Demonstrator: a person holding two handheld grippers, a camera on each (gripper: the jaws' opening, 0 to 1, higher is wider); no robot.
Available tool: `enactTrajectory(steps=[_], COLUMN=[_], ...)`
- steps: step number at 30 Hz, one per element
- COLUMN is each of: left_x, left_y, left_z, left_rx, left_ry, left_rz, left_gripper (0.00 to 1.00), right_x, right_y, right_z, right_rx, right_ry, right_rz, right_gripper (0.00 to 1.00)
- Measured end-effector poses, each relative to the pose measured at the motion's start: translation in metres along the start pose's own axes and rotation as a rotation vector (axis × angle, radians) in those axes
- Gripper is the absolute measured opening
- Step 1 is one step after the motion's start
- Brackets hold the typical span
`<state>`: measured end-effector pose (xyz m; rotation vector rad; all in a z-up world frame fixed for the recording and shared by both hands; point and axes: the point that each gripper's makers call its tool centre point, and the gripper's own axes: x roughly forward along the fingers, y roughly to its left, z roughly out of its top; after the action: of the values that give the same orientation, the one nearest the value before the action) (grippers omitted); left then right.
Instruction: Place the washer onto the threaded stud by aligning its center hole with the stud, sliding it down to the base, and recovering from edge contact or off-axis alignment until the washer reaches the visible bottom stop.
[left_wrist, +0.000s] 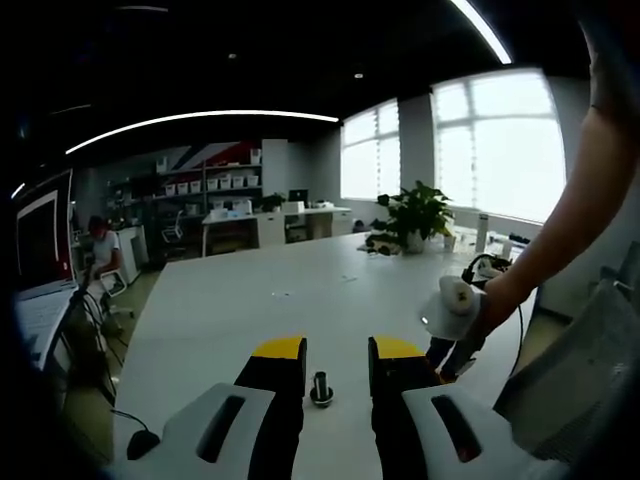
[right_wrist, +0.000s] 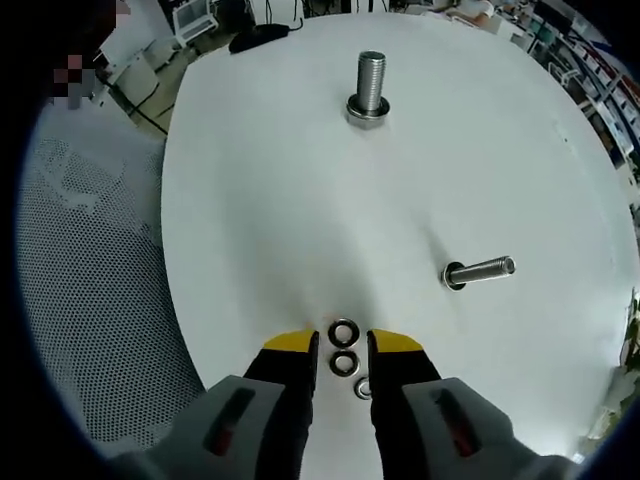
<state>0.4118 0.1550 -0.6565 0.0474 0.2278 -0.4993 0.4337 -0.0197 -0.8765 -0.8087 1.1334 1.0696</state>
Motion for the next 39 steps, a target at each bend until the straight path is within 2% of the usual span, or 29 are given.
enactTrajectory(steps=[10, 17, 21, 39], left_x=[0.0001, 0.0003, 0.0, 0.0003], left_y=[-0.0005, -0.0003, 0.0003, 0.0023], left_z=[-0.0009, -0.0012, -0.0007, -0.0021], left_rx=[0.002, 0.003, 0.002, -0.002], left_ry=[0.004, 0.004, 0.001, 0.004], left_rz=[-0.002, -0.001, 0.001, 0.008], left_gripper=[0.23, 0.23, 0.23, 0.23], right_x=[0.0001, 0.0016, 0.0018, 0.0026], right_y=[0.0002, 0.0038, 0.0009, 0.0012], right_z=[-0.0004, 0.0017, 0.0034, 0.0016], right_rx=[-0.048, -0.117, -0.072, -0.032], right_ry=[0.005, 0.011, 0.025, 0.022], right_rz=[-0.014, -0.014, -0.011, -0.049], right_gripper=[0.2, 0.17, 0.16, 0.15])
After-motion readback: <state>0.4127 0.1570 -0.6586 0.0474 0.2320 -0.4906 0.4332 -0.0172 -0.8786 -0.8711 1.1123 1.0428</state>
